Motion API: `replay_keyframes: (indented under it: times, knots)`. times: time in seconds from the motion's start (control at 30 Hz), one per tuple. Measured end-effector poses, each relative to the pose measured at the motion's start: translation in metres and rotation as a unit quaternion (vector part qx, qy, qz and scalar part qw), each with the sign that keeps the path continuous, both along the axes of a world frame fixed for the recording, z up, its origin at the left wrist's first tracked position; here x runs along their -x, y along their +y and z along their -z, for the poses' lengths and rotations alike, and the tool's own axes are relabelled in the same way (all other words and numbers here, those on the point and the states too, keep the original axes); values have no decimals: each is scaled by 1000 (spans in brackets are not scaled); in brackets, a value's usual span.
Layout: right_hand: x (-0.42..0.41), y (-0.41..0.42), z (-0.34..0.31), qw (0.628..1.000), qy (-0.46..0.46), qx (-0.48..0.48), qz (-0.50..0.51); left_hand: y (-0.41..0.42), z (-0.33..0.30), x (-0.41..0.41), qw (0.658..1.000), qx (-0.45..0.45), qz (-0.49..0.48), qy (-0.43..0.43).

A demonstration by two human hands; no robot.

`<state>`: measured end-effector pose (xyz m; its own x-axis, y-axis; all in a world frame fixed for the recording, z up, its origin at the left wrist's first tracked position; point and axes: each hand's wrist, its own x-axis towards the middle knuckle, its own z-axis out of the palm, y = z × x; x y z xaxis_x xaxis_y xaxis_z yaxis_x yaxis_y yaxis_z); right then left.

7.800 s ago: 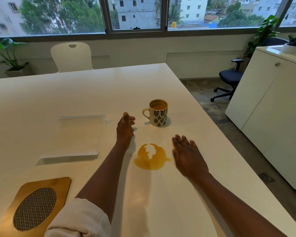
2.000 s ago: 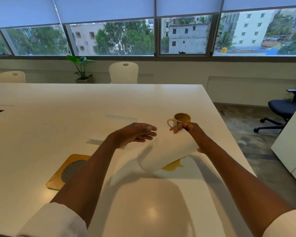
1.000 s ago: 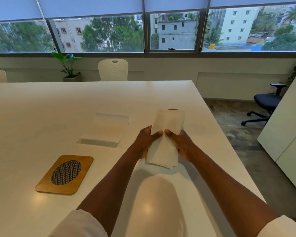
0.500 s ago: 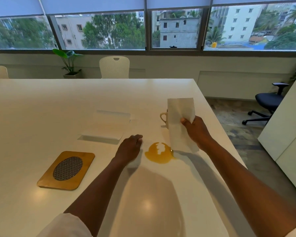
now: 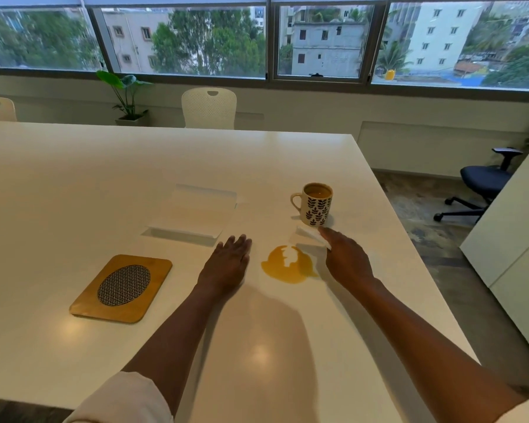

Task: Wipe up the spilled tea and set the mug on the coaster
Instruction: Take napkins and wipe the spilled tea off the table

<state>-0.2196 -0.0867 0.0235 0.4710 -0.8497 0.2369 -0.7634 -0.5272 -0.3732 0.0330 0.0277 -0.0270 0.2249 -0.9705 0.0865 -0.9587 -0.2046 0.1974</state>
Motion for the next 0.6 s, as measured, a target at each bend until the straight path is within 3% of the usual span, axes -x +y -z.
replay_keyframes:
  times: [0.23, 0.47, 0.6]
  knots:
    - [-22, -3, 31, 988, 128, -89, -6, 1, 0, 2, 998, 22, -13, 52]
    - [-48, -2, 28, 984, 116, -125, -47, -3, -3, -7, 992, 2, -15, 127]
    - [-66, 12, 30, 983, 95, -131, -85, -1, -5, -8, 968, 52, -42, 240]
